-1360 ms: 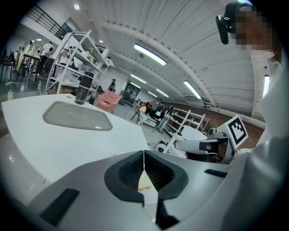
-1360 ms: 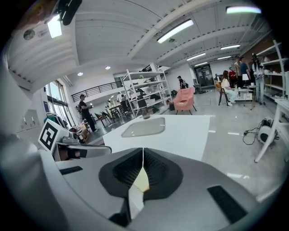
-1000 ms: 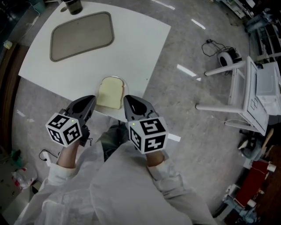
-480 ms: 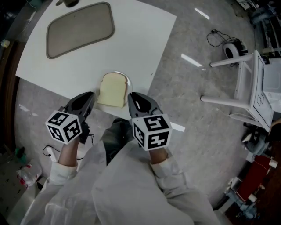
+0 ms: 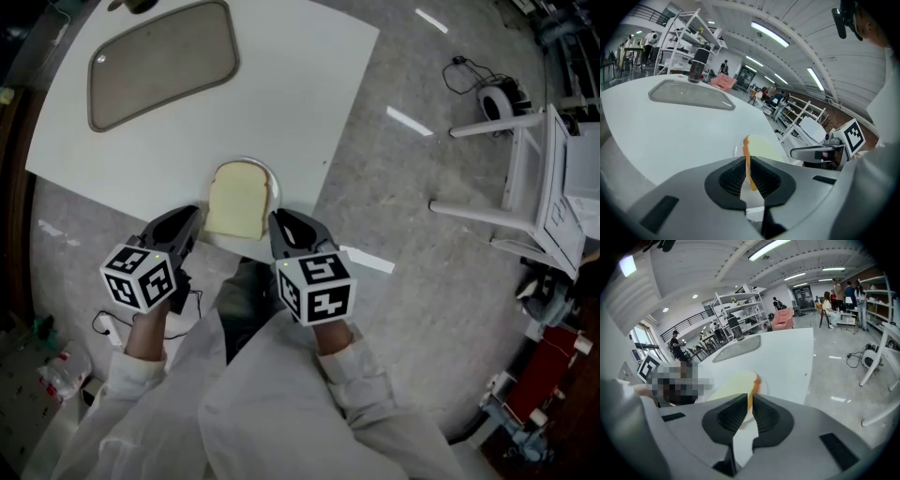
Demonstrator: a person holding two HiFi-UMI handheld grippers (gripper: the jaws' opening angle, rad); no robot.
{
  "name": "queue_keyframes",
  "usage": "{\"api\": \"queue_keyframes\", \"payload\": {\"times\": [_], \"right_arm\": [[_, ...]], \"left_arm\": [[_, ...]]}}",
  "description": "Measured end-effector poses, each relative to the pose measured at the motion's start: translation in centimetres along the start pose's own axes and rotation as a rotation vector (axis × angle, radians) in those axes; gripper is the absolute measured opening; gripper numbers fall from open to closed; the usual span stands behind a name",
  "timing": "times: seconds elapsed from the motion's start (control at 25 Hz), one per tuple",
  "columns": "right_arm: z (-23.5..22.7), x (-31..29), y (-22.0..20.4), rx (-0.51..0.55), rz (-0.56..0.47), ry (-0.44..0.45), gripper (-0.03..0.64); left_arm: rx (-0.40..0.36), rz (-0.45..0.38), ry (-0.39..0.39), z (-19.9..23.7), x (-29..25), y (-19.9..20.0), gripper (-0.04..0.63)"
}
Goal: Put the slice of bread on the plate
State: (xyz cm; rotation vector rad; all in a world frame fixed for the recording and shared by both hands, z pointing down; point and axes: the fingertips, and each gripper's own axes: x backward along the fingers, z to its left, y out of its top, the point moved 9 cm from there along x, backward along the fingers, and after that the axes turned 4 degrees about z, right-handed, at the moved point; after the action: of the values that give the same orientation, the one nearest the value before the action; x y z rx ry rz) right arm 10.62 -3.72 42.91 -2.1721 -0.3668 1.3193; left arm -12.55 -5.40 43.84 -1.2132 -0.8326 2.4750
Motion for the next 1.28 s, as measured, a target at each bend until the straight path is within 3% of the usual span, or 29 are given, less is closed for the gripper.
{"api": "queue_keyframes", "payload": {"times": [0.24,0.36,0.52,1.28], "right_arm": [[-1.0,-0.9,-0.6,-0.057,0.036,-0.006,0.022],[-1.5,-1.5,-0.9,-0.088,0.054,-0.007,0.089],[-2.0,-2.1,-1.1,-0.107,0.071,-0.014,0.094],[-2.4,-3.0,-1.5,-0.142,0.090,0.003,0.094]], "left_arm": [[0.012,0.025,0.013,0.9,-1.0,0.4,0.014],[0.018,0.052,0.013,1.1,-1.3,0.3,0.015],[0.033,0.087,0.015,1.3,-2.0,0.2,0.081],[0.040,0.128,-0.006,2.0,-3.1,0.3,0.084]]}}
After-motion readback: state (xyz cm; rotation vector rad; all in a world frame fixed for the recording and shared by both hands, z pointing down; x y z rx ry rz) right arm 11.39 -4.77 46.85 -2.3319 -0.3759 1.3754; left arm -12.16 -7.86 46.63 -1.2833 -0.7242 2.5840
